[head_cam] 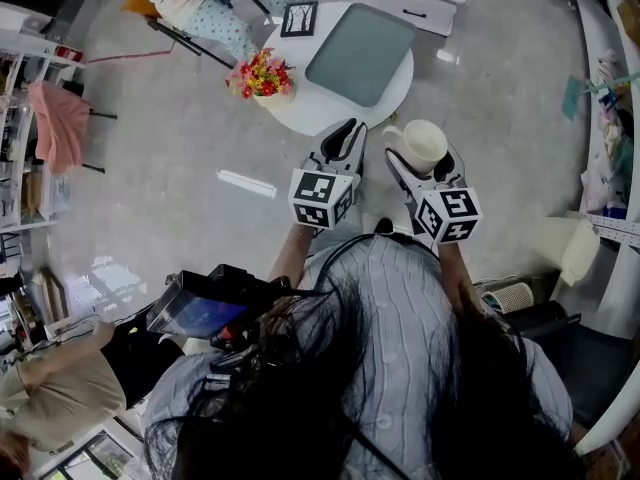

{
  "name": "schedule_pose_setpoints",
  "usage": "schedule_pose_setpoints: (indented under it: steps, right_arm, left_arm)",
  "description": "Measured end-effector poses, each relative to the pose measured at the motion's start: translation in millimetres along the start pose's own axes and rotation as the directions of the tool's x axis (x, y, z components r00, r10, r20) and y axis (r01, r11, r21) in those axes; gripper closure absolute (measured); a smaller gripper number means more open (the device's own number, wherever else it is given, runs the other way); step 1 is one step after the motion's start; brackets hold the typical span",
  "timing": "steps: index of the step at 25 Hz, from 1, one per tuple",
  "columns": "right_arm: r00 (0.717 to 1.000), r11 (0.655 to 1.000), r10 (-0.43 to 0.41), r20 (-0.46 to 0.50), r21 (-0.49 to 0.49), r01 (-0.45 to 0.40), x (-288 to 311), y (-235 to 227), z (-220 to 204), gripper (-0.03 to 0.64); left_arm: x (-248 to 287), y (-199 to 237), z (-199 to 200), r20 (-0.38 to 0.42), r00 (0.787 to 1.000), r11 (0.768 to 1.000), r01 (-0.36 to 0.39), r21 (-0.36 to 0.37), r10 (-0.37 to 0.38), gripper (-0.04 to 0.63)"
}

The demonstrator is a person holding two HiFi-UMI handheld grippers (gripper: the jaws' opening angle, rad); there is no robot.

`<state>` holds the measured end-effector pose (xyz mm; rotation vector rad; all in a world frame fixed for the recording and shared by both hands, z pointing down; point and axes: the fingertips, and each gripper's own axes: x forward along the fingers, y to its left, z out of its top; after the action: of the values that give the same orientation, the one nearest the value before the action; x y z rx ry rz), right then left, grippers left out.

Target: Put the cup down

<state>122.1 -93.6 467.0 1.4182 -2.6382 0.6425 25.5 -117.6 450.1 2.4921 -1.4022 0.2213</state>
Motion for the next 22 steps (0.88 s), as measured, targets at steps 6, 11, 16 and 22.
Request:
schedule_pose_setpoints:
  steps: [6,11,16,22]
  right_arm:
    - [1.000,1.000,-0.017,-0.021,0.011,0.017,59.0,-9.2,12.5,0.202]
    - [0.998,0.999,-0.034,-0.045,0.018,0.035,102.5,-14.1,15.0,0.202]
    - [0.997,0.999,-0.040,-0.064,0.009,0.041,142.7,-20.8,16.6,0.202]
    - [0.994,0.998,-0.061,-0.089,0.012,0.063,180.4,-31.7,9.4,0.202]
  left_arm:
    - [34.6,49.5,12.3,-0.019,1.000,1.000,0.017,-0.011,-0.017,0.523]
    - [55.4,89.4,15.1,-0.040,0.999,0.999,0.019,-0.028,-0.021,0.523]
    - [76.1,118.7,16.9,-0.058,0.998,0.999,0.021,-0.048,-0.024,0.523]
    - [95.0,136.5,12.7,-0.094,0.994,0.997,0.049,-0.065,-0.055,0.523]
